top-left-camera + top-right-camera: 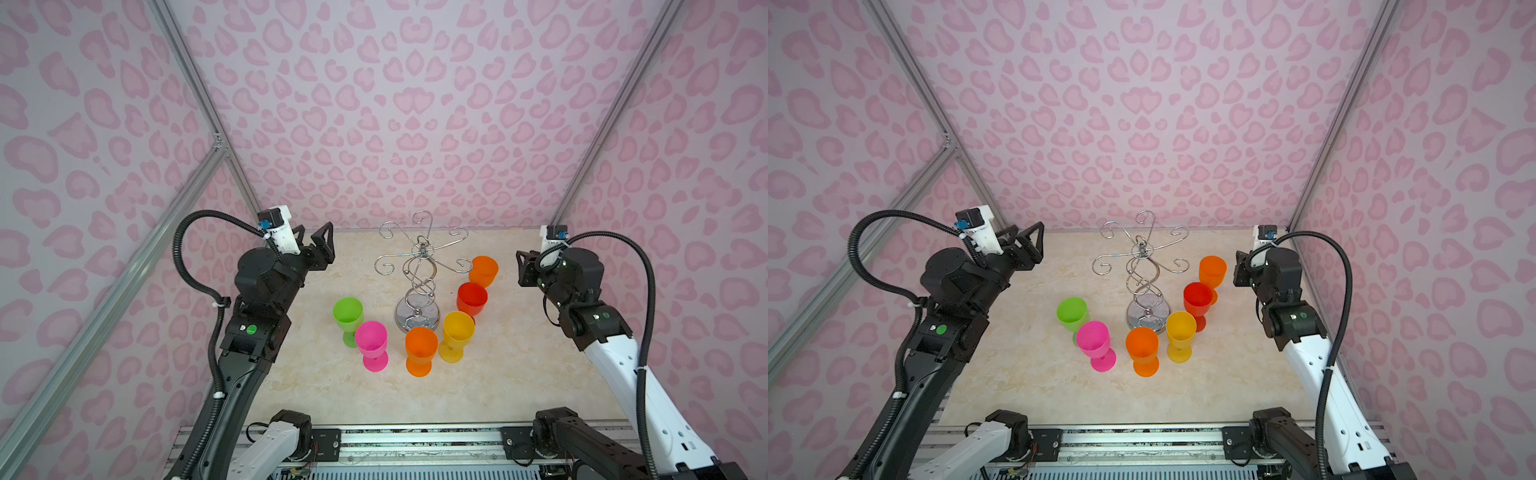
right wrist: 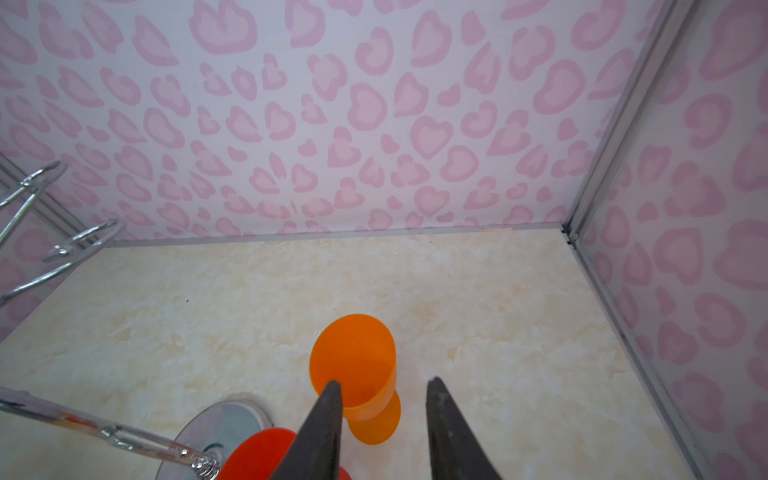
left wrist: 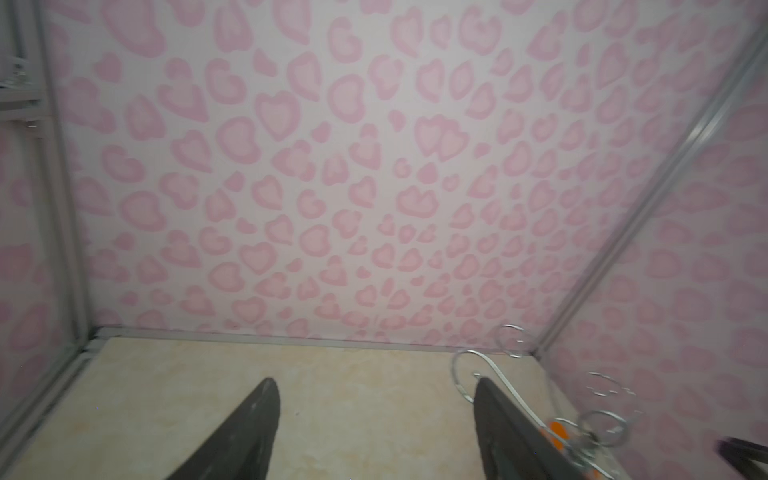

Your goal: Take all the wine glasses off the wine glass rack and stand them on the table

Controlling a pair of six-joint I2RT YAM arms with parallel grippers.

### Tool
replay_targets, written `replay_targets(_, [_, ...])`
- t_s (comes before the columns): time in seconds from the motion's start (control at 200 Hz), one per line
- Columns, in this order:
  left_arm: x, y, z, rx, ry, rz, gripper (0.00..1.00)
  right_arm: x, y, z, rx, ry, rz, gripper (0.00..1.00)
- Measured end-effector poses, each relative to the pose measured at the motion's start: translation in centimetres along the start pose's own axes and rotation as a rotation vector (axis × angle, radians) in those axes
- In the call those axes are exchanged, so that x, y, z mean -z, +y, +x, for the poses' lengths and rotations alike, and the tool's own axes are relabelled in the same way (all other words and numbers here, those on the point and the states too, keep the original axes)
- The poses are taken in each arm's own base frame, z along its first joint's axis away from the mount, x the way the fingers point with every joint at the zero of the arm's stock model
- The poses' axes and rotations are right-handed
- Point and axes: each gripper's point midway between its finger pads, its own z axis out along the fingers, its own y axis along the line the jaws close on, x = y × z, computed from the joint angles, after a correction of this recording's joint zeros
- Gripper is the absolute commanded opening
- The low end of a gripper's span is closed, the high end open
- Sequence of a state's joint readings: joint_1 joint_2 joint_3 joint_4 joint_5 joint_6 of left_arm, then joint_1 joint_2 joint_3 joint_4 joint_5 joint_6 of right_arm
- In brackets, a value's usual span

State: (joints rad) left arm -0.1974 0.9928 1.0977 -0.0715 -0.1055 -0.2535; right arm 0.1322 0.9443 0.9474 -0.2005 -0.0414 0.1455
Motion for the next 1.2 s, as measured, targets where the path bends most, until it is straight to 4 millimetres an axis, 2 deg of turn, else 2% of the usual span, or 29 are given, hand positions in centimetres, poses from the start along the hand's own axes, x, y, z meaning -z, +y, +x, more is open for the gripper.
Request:
replay_targets(0.08, [-2.0, 4.6, 4.1, -0.069, 0.073, -0.178, 0.76, 0.8, -0.8, 1.3, 0.003, -0.035, 0.025, 0.37])
replay_targets(0.165, [-3.2, 8.4, 8.0, -0.103, 0.120, -0.295, 0.69, 1.2, -1.8, 3.2, 0.006, -0.043, 0.063, 0.40])
replay_targets(0.32, [-3.5, 13.4, 15.1, -0.128, 0.179, -0.406, 0.72, 1.1, -3.9, 5.7, -0.001, -0.039, 0.163, 0.43])
replay_targets(0.41, [-3.2, 15.5, 17.0, -0.118, 0.181, -0.444, 0.72, 0.8, -5.1, 6.8, -0.008, -0.024, 0.226, 0.44])
replay_targets(0.765, [-4.3, 16.5, 21.3, -0.161, 0.223, -0.397, 0.71, -0.2, -7.8, 10.7, -0.030, -0.005, 0.362, 0.45])
replay_targets(0.99, [-4.5, 16.0, 22.0, -0.141, 0.232, -0.331, 0.68, -2.0, -8.6, 12.7, -0.035, 0.023, 0.403, 0.45])
replay_targets(1.2, [-4.1, 16.6, 26.0, -0.130, 0.301, -0.327, 0.74, -4.0, -9.3, 15.3, -0.014, 0.063, 0.436, 0.45])
